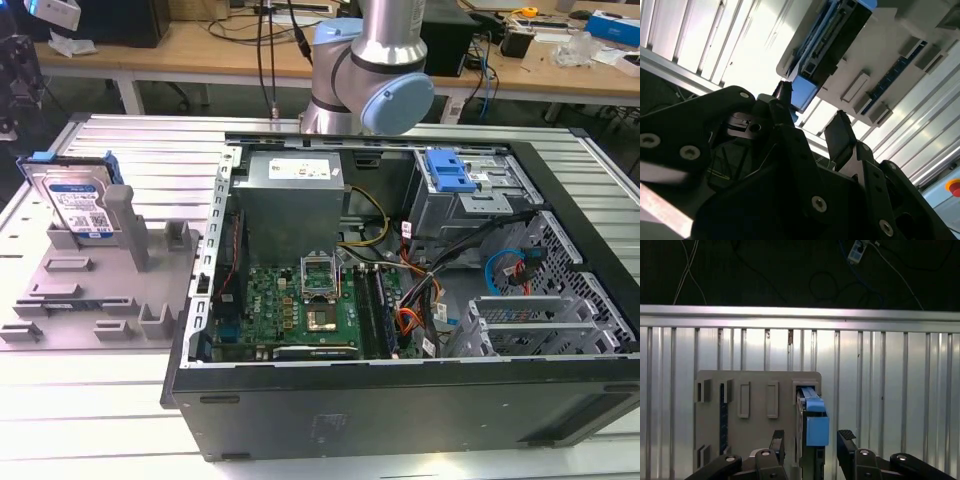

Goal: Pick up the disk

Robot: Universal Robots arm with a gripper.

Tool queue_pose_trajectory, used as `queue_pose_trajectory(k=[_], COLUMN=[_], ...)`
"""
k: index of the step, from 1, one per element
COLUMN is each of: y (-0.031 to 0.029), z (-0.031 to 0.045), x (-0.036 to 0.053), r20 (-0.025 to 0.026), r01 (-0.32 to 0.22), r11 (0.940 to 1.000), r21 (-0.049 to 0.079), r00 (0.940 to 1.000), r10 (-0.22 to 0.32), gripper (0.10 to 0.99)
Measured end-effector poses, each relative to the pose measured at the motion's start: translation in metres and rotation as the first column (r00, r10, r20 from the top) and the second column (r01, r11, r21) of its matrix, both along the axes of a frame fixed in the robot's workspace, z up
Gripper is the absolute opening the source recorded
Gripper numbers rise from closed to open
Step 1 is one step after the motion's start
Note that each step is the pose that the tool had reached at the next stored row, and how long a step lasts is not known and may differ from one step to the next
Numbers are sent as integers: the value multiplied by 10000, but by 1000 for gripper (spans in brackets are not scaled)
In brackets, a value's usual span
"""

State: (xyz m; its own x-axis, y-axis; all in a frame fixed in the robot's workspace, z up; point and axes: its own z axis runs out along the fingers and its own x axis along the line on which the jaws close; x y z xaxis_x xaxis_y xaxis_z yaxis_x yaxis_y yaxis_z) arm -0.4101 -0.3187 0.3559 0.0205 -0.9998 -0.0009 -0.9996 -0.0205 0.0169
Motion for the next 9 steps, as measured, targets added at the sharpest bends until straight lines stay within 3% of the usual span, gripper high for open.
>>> queue_pose_trajectory(k=[9], y=[1], z=[-60], x=[27], r20=[0], r01=[0], r11=[10000], r21=[-2], r00=[10000], r10=[0], gripper=[541])
